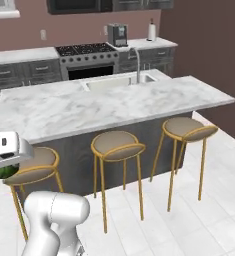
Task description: Pick avocado from the fridge and place it on the plate on the counter.
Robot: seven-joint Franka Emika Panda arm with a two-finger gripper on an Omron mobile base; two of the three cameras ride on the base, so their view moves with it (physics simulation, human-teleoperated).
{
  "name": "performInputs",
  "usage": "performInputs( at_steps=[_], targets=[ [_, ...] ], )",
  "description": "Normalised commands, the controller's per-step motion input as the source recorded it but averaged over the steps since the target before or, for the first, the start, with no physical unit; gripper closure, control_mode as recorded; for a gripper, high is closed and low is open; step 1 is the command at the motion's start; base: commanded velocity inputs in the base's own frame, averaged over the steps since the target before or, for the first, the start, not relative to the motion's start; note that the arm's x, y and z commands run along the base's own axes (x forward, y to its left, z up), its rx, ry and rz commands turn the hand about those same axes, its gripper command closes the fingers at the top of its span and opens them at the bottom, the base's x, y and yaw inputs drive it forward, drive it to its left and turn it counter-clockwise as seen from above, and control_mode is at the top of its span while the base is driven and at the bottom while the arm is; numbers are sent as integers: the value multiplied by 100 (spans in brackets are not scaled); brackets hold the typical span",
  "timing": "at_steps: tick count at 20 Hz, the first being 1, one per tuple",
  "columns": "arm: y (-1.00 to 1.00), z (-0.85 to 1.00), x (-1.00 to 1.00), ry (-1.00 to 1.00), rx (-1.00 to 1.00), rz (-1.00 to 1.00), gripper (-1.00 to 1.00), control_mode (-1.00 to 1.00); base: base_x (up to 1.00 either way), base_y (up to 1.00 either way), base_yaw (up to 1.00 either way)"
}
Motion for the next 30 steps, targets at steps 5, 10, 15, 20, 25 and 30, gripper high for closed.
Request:
performInputs(
  at_steps=[5,10,15,20,25,30],
  targets=[
    [0,0,0,0,0,0,100,100,91,-100,-21],
    [0,0,0,0,0,0,100,100,62,-100,-16],
    [0,0,0,0,0,0,100,100,67,-100,-14],
    [0,0,0,0,0,0,100,100,79,-100,-11],
    [0,0,0,0,0,0,100,100,93,-100,-7],
    [0,0,0,0,0,0,100,100,100,-100,-4]
  ],
)
